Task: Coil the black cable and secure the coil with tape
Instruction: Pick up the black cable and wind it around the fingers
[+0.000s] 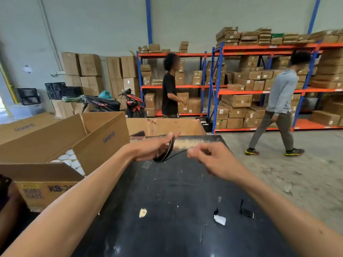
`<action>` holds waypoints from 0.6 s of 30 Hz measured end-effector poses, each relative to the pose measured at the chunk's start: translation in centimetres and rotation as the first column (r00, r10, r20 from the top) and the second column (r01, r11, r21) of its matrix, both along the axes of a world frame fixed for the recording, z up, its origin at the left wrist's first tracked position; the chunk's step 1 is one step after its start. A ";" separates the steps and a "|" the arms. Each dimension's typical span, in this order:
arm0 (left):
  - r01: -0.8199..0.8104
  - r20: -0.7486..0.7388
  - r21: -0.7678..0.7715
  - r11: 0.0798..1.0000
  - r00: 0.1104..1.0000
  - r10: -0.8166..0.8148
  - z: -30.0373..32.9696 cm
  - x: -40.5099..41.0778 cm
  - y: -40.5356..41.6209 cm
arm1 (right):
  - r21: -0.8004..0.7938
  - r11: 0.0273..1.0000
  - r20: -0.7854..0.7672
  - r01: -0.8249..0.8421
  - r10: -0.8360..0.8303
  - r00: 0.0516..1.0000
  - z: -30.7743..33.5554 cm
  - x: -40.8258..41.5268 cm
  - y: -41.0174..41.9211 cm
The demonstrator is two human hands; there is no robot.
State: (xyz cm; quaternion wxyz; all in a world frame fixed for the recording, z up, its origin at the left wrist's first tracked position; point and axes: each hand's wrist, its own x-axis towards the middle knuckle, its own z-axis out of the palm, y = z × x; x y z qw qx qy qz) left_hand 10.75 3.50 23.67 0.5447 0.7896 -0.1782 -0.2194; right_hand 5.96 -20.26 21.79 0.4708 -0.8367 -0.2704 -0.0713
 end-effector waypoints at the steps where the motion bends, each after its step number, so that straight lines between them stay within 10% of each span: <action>1: 0.061 -0.029 0.051 0.997 0.998 -0.060 -0.7 -0.2 -0.2 | -0.034 0.999 0.046 0.017 -0.015 0.999 1.4 0.2 -0.4; 8: 0.445 -0.196 -0.171 0.879 0.859 -0.473 -1.8 -3.3 -3.0 | -0.059 0.985 0.191 0.164 -0.150 0.970 4.7 1.7 -1.7; 18: 0.352 -0.202 -0.287 0.891 0.887 -0.416 -2.7 -2.5 -3.7 | 0.062 0.974 0.112 0.217 -0.222 0.969 2.7 2.0 -3.2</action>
